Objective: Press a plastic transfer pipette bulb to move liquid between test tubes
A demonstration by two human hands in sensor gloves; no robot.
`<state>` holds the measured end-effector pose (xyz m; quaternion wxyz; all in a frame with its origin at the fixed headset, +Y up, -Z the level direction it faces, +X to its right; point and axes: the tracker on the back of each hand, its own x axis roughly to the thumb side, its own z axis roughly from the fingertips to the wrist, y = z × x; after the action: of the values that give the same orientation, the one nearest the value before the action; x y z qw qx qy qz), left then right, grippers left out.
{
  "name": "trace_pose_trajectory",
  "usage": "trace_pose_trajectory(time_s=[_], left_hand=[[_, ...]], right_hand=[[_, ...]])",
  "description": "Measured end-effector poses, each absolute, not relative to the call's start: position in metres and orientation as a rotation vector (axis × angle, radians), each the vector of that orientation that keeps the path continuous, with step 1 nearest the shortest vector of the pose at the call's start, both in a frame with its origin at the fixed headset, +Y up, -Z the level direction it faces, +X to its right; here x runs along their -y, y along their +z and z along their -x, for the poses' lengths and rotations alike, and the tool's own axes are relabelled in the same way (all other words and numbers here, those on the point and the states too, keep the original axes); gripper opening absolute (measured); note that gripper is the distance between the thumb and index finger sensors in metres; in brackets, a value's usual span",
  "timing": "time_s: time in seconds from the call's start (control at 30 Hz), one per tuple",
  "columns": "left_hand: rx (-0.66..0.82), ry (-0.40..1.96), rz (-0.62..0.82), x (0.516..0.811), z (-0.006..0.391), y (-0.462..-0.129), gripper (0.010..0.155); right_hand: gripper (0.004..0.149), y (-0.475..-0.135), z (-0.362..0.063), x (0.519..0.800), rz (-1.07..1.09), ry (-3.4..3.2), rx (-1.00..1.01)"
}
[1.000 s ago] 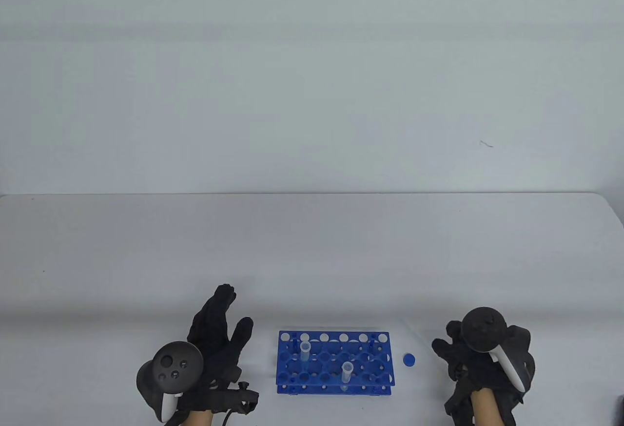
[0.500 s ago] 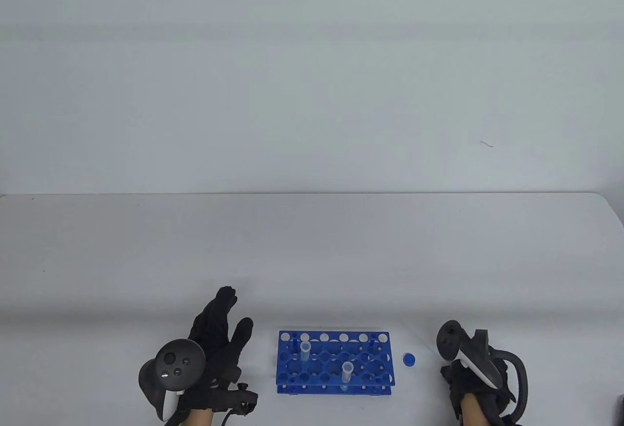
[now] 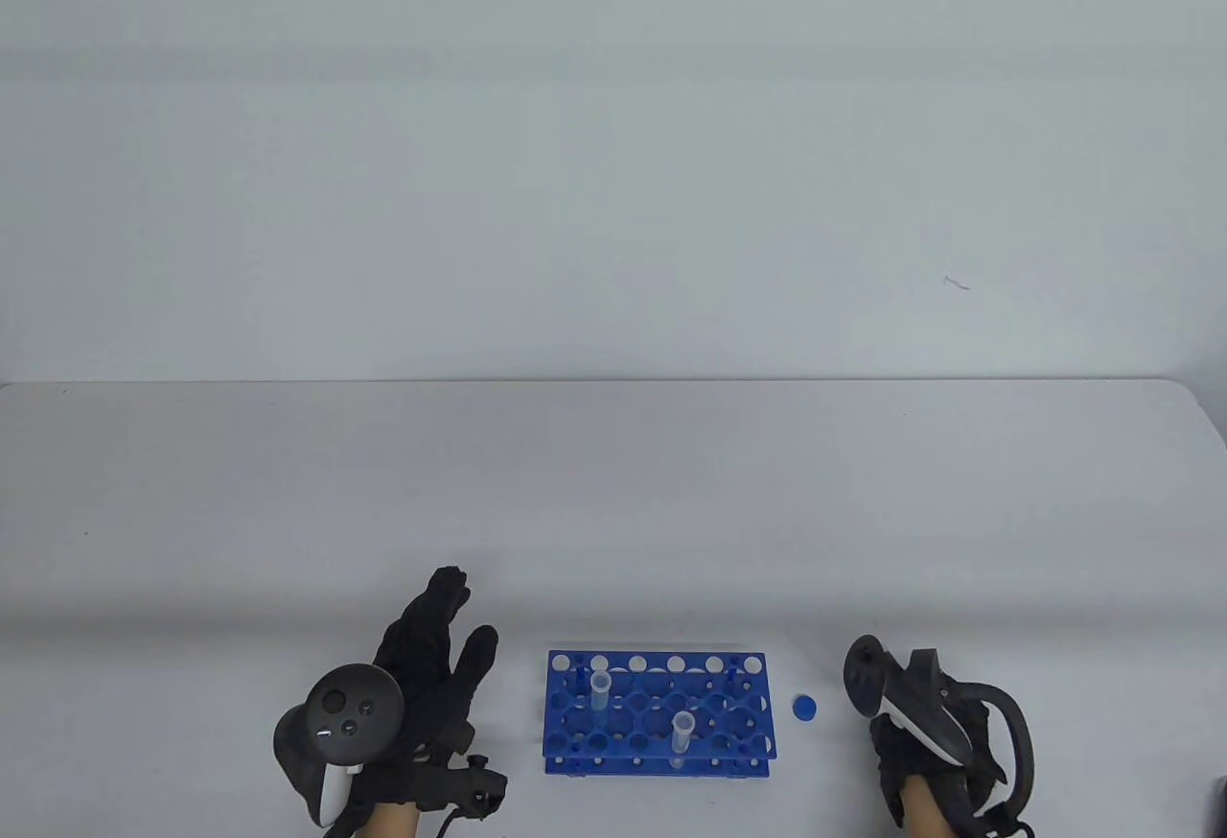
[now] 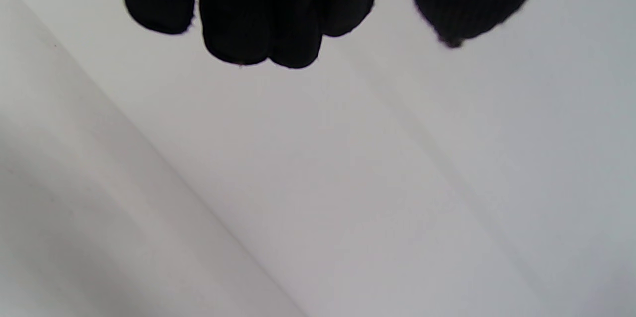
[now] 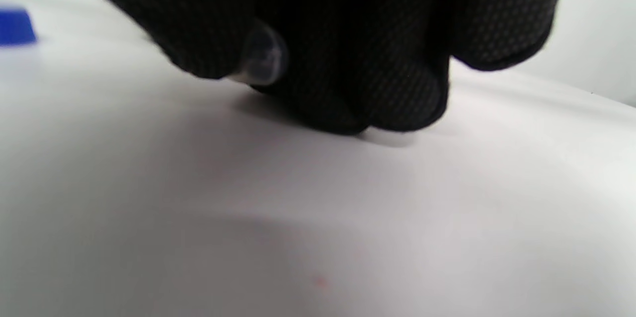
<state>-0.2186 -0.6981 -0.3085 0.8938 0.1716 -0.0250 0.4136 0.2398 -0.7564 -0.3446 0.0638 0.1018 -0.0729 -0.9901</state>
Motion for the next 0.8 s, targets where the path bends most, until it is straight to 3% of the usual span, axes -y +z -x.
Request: trace_pose_trajectory(time_s=[0.23, 0.37, 0.43, 0.63, 0.8], left_hand=[[0.046, 0.868, -0.354, 0.698, 0.219, -0.309, 0.076], [0.051, 0.875, -0.351, 0.698, 0.219, -0.309, 0.076], [0.053, 0.881, -0.348, 0.698, 0.219, -0.309, 0.076], [0.045, 0.900, -0.337, 0.699, 0.221, -0.310, 0.076], [0.032, 0.890, -0.336, 0.699, 0.223, -0.310, 0.076]], right_hand=[[0.040, -0.339, -0.243, 0.712, -0.320, -3.317, -0.068], [0.045, -0.322, -0.243, 0.666, -0.225, -3.557, -0.462], [0.044, -0.313, -0.233, 0.637, -0.075, -3.679, -0.659], [0.046, -0.297, -0.163, 0.577, 0.426, -3.473, -0.637], [0.046, -0.288, -0.100, 0.555, 0.610, -3.337, -0.604]])
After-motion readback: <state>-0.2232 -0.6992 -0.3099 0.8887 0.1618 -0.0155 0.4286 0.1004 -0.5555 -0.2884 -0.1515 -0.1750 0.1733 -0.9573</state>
